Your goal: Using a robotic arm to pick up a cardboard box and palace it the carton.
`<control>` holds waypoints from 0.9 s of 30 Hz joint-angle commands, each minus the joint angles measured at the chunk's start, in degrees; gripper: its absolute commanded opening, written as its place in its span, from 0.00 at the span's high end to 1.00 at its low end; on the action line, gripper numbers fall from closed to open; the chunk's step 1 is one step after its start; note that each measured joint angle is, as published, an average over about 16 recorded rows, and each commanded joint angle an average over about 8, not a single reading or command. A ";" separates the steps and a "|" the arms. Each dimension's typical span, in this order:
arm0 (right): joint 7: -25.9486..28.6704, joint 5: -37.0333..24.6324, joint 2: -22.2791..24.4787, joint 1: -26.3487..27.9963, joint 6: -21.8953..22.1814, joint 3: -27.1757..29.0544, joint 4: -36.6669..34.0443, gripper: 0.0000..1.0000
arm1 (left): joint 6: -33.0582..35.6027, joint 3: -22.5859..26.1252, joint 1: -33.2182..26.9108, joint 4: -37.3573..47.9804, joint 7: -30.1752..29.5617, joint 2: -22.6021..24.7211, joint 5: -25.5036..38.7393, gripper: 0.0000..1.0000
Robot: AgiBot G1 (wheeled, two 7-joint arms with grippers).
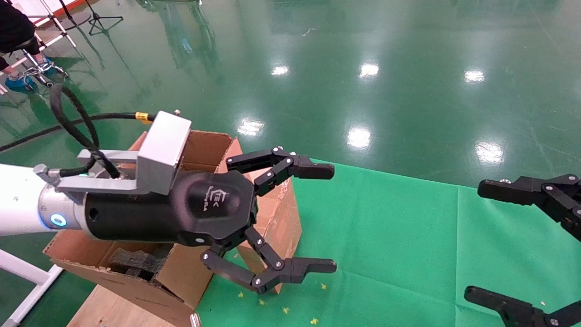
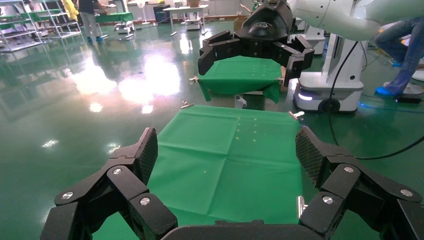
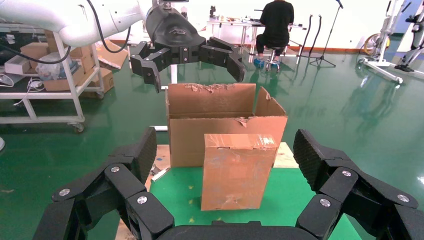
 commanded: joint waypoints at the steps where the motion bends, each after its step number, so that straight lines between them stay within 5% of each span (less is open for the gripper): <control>1: 0.00 0.00 0.00 0.00 0.00 0.00 0.00 0.00 | 0.00 0.00 0.00 0.00 0.00 0.00 0.00 0.00; 11: 0.00 0.00 0.00 0.00 0.00 0.00 0.00 0.00 | 0.00 0.00 0.00 0.00 0.00 0.00 0.00 0.00; 19: 0.00 0.00 0.00 0.00 0.00 0.00 0.00 0.96 | 0.00 0.00 0.00 0.00 0.00 0.00 0.00 0.00; 27: 0.00 0.00 0.00 0.00 0.00 0.00 -0.01 1.00 | -0.33 0.41 -0.73 -0.14 -0.67 -0.16 1.06 0.00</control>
